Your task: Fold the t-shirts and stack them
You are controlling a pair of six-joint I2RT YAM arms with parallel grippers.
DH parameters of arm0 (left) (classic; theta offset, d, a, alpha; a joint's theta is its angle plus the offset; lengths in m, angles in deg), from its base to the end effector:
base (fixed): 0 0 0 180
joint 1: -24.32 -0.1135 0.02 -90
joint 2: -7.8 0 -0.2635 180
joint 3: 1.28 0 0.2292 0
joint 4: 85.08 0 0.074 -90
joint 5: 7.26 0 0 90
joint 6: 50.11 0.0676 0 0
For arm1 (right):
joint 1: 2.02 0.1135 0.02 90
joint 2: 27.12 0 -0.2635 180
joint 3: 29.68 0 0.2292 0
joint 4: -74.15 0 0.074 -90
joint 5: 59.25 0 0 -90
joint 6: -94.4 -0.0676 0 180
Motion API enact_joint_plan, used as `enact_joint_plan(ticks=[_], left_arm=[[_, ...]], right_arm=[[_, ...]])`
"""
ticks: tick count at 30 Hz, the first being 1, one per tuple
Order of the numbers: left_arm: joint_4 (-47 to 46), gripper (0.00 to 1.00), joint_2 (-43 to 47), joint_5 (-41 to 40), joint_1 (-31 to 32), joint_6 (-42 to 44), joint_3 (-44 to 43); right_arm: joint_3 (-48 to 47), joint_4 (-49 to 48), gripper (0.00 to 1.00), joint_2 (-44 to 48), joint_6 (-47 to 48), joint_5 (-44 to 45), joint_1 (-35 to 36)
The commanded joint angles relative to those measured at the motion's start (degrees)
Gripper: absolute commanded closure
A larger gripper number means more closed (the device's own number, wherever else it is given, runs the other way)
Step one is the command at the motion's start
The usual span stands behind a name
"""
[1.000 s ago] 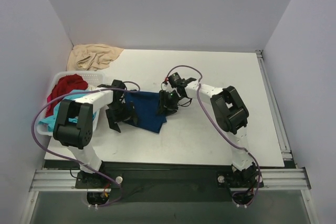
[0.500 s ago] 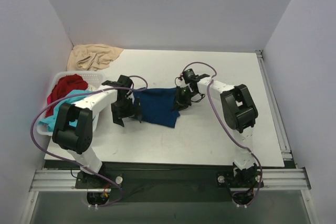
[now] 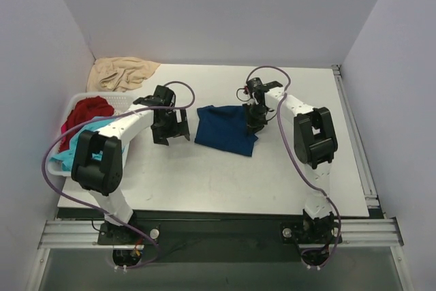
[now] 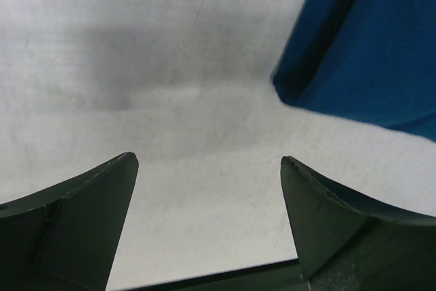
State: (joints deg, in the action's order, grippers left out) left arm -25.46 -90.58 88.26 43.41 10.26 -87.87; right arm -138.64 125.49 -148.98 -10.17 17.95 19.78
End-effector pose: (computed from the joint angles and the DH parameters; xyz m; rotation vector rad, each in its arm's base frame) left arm 0.3077 -0.1134 0.1934 -0.2409 2.8583 -0.3196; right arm 0.4060 0.1785 0.1601 -0.2431 2.7328 0.4880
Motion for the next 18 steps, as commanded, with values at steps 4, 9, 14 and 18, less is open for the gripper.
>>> enact_joint_plan(ticks=[4, 9, 14, 18], left_arm=[[-15.35, 0.03, -8.83, 3.45, 1.73, -1.93, -6.52], [-16.67, 0.03, -13.49, 2.22, 4.10, -1.14, -11.02], [-14.57, 0.02, -17.52, -4.11, 6.74, 0.09, -15.49], [-8.96, 0.03, -20.87, -7.26, 8.24, 0.80, -19.02]], right_arm=[[-0.09, 5.67, 0.63, 0.48, 1.48, 7.87, 0.52], [1.40, 4.18, 0.48, 4.95, -1.95, 18.15, 0.87], [0.09, 2.77, 0.48, 8.13, -3.01, 20.35, 2.71], [-2.02, 2.86, 0.48, 7.87, -2.92, 20.10, 4.65]])
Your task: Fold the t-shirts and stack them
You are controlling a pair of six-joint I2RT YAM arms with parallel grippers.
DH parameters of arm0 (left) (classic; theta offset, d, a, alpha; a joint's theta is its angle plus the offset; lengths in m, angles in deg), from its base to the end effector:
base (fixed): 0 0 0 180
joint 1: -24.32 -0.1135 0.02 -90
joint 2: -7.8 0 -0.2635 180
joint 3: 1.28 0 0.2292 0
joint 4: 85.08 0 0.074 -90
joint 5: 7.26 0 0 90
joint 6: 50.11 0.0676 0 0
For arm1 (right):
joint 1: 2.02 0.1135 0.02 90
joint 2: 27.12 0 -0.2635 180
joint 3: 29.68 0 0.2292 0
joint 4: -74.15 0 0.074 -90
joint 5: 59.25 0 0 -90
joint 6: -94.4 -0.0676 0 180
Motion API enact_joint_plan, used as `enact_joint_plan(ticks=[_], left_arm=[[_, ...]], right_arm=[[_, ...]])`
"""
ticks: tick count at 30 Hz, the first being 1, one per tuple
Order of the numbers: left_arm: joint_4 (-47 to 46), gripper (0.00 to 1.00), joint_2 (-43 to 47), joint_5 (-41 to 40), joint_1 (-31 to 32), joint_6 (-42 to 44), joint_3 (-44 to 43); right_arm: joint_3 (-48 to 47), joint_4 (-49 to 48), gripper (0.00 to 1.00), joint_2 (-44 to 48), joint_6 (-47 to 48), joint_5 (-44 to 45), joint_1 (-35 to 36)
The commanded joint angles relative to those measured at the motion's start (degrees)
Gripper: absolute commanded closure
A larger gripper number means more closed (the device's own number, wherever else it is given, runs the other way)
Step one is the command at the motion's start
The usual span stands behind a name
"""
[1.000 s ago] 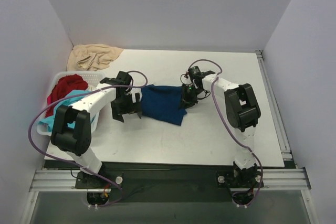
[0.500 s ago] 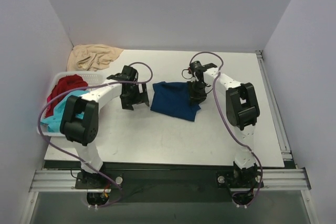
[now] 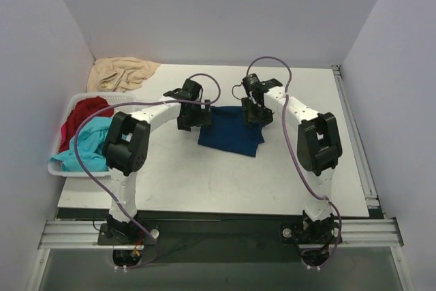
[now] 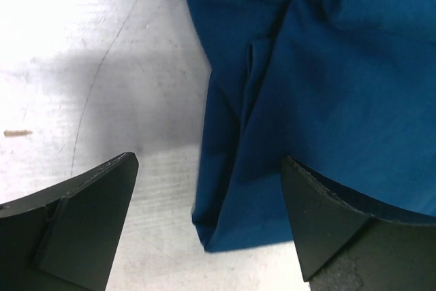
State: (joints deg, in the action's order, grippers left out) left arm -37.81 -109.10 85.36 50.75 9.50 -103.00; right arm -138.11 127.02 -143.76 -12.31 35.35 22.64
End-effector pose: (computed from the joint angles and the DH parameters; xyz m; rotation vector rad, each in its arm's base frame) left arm 0.3800 -0.1923 0.1630 -0.0786 2.7149 -0.3714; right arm 0.3961 0.1759 0.1925 -0.1556 2.6338 0.1412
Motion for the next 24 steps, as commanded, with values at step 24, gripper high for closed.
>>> enact_joint_plan(ticks=[24], left_arm=[[18.44, 0.03, 13.01, -15.89, 7.05, 2.53, 16.14]], right_arm=[[10.45, -2.45, 0.53, -1.40, -5.70, -10.31, 10.58]])
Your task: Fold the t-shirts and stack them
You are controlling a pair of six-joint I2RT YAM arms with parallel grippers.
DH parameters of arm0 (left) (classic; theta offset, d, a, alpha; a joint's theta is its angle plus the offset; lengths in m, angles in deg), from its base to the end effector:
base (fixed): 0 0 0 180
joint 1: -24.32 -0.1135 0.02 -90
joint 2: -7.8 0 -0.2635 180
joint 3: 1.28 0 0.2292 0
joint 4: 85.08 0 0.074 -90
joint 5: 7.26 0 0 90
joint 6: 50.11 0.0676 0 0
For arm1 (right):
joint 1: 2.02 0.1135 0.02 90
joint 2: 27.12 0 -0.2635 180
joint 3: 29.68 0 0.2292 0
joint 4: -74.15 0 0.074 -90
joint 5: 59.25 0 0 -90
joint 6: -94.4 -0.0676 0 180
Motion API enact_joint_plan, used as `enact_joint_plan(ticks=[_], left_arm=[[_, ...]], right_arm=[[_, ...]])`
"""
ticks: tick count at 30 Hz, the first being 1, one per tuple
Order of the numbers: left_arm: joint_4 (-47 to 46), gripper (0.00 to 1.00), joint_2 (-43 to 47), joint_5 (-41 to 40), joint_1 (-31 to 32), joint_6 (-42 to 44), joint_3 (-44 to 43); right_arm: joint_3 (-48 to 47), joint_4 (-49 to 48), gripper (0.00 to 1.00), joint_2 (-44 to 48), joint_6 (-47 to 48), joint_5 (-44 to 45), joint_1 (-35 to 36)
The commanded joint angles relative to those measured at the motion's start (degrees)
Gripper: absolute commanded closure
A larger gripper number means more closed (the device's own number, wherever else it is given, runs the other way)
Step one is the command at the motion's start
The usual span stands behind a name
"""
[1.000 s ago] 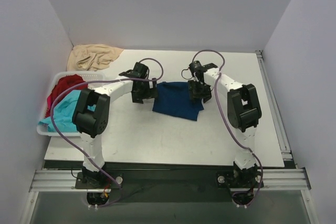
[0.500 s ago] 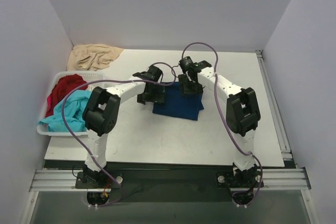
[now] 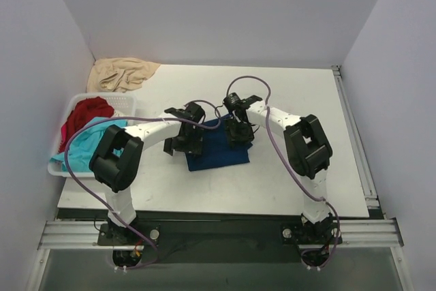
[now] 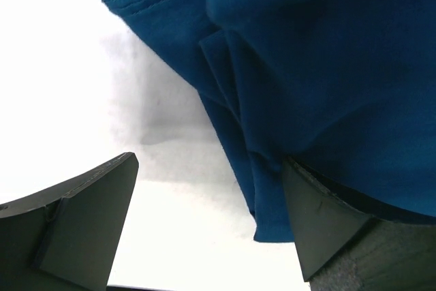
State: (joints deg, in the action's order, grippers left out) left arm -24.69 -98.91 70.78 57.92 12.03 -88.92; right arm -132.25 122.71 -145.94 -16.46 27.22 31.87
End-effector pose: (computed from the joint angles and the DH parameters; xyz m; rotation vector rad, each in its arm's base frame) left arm 0.2893 -0.1754 0.1532 0.1162 2.8728 0.1234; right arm 0.3524 0.2417 0.1522 -0.3317 2.7369 0.3587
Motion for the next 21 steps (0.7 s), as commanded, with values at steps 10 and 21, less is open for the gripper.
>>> enact_joint_plan(ticks=[10, 21], left_arm=[[3.66, 0.03, 8.45, 1.68, -3.10, -1.84, -5.92], [-0.56, 0.03, 0.02, 6.61, -5.83, -6.51, -11.64]], right_arm=[[7.06, -0.16, 0.53, 7.90, -2.60, -0.34, 2.15], [4.51, -0.60, 0.53, 13.18, -4.71, 2.65, 1.36]])
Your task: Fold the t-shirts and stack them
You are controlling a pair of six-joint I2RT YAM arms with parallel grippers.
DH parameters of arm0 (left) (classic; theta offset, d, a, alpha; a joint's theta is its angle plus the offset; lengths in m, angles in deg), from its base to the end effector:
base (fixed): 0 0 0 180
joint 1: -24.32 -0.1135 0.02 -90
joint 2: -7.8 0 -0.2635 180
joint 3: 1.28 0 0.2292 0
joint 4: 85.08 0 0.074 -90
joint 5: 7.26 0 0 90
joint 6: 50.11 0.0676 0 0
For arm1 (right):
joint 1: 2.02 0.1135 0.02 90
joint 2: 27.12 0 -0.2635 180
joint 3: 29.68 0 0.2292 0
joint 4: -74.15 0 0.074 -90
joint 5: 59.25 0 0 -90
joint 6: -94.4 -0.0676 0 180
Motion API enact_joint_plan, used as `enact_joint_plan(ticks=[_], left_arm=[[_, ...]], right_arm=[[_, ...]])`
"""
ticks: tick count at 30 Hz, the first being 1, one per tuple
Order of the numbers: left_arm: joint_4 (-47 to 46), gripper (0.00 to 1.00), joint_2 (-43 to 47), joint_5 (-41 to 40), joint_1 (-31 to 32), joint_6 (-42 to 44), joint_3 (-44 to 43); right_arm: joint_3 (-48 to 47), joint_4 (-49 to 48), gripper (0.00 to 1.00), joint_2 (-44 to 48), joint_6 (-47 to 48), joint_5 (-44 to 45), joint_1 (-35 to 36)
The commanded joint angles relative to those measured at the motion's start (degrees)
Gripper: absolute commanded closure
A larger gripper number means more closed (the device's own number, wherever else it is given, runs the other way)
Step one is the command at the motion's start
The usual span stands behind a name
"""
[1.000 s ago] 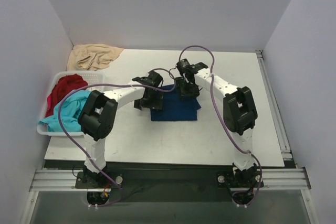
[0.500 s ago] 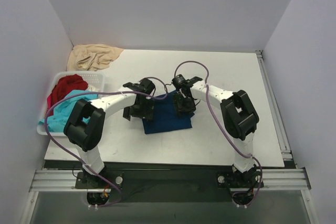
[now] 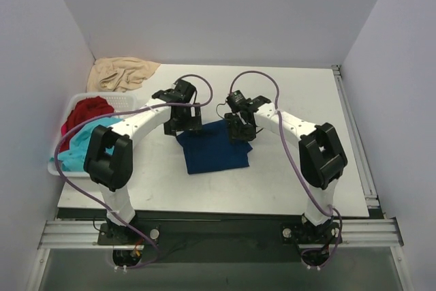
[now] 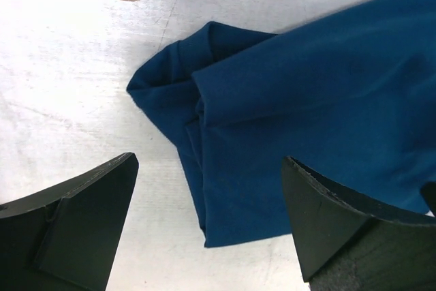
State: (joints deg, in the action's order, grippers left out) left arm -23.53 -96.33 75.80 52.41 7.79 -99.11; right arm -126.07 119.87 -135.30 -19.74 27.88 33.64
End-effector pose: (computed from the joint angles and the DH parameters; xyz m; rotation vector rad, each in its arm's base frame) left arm 0.3262 -0.1648 0.2132 -0.1286 2.7418 -0.1254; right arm 0.3251 0.2375 0.1976 -0.2841 2.6246 0.4408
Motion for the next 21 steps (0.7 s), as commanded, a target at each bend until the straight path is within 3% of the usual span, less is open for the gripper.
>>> enact_joint_plan(ticks=[1, 13, 21], left_arm=[[-1.90, 0.03, -3.52, 1.49, -0.32, -2.44, -1.46], [-4.80, 0.03, -8.71, -7.82, -2.61, -4.73, -4.79], [-5.41, 0.03, -10.91, -7.74, -4.36, -4.20, -7.17]], right_arm=[[-1.50, 2.24, 0.53, 2.62, -1.70, 2.00, -0.50], [-0.97, 0.48, 0.53, 1.57, -2.49, -1.07, -3.84], [-3.34, 0.30, 0.53, -1.85, -1.96, -3.72, -5.69]])
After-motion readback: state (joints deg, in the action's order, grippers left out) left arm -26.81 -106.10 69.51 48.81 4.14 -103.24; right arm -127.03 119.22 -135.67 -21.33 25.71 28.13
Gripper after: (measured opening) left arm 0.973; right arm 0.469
